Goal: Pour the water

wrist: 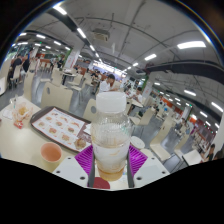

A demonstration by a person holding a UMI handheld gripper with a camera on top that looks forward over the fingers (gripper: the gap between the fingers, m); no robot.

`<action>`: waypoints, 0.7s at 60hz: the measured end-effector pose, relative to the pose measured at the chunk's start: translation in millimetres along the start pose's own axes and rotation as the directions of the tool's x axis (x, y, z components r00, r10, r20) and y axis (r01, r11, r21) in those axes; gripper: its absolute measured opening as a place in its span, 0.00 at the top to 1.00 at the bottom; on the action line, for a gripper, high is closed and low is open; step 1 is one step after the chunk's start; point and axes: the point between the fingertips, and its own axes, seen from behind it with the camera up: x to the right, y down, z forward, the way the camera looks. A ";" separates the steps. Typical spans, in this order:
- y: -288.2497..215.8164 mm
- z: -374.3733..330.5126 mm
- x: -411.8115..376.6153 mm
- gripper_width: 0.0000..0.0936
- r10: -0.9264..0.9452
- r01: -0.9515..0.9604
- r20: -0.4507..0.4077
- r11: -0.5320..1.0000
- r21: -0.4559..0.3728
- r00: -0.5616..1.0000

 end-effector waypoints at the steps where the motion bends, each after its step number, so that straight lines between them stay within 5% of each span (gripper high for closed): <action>1: 5.2 2.3 0.5 0.52 0.033 -0.033 0.011 0.999 -0.002 0.999; 25: 126.6 47.5 -20.4 0.52 0.308 -0.297 0.102 0.948 -0.112 0.946; 30: 128.1 47.6 -15.3 0.50 0.342 -0.335 0.098 0.939 -0.080 0.935; 37: 134.2 42.7 -14.5 0.39 0.406 -0.395 0.103 0.912 -0.114 0.908; 42: 139.1 34.0 -5.0 0.10 0.403 -0.388 0.073 0.907 -0.163 0.912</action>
